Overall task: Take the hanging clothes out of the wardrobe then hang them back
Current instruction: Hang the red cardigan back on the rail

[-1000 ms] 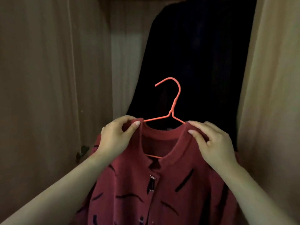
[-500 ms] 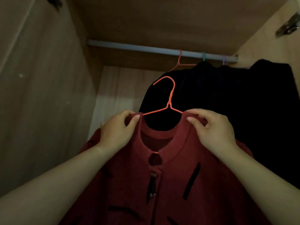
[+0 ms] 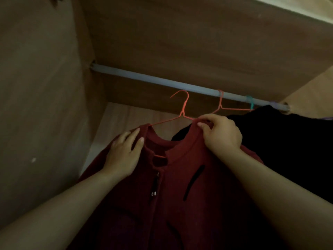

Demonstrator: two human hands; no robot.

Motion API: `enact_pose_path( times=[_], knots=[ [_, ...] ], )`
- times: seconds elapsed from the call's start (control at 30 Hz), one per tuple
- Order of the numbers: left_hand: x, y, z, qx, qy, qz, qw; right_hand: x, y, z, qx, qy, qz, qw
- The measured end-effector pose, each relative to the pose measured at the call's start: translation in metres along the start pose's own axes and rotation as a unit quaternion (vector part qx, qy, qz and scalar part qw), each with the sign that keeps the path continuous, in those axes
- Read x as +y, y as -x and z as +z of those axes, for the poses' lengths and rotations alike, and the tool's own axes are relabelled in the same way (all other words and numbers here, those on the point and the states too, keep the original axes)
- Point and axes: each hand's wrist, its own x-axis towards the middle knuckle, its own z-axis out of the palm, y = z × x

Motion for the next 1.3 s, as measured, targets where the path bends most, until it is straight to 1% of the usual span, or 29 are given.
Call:
enact_pose_path(
  times=[0.07, 0.17, 0.27, 0.37, 0.5, 0.67, 0.73, 0.8, 0.9, 1.03, 1.2, 1.3],
  knots=[
    [-0.016, -0.020, 0.001, -0.027, 0.011, -0.001, 1.000, -0.013, -0.026, 0.012, 0.020, 0.001, -0.004, 1.000],
    [-0.032, -0.046, 0.001, -0.015, 0.026, 0.015, 0.999, -0.034, -0.058, 0.029, 0.035, 0.006, -0.015, 0.999],
    [-0.051, -0.067, 0.004, 0.007, 0.016, 0.027, 0.999, -0.049, -0.081, 0.052, 0.029, 0.013, -0.005, 0.999],
    [-0.073, -0.073, 0.013, -0.010, 0.004, 0.018, 1.000, -0.061, -0.087, 0.074, 0.002, 0.026, -0.001, 1.000],
    [-0.101, -0.053, 0.028, -0.033, 0.015, -0.004, 0.999, -0.073, -0.074, 0.094, -0.025, 0.057, -0.056, 0.996],
    [-0.108, -0.025, 0.026, 0.003, 0.061, 0.019, 0.998, -0.077, -0.051, 0.082, 0.015, 0.123, -0.118, 0.985],
    [-0.103, -0.013, 0.022, 0.003, 0.059, 0.009, 0.998, -0.071, -0.033, 0.076, 0.015, 0.165, -0.155, 0.974],
    [-0.097, 0.002, 0.017, 0.001, 0.055, 0.003, 0.998, -0.063, -0.005, 0.071, -0.007, 0.183, -0.177, 0.967],
    [-0.090, 0.029, 0.008, -0.007, 0.058, 0.002, 0.998, -0.046, 0.047, 0.061, -0.067, 0.157, -0.162, 0.972],
    [-0.078, 0.083, 0.000, -0.016, 0.038, 0.009, 0.999, -0.019, 0.128, 0.048, -0.140, 0.173, -0.138, 0.965],
    [-0.049, 0.179, 0.008, -0.059, -0.089, 0.033, 0.994, 0.006, 0.222, 0.021, -0.209, 0.159, -0.109, 0.959],
    [-0.038, 0.238, 0.014, -0.092, -0.119, 0.049, 0.987, 0.015, 0.276, 0.002, -0.262, 0.110, -0.081, 0.955]
  ],
)
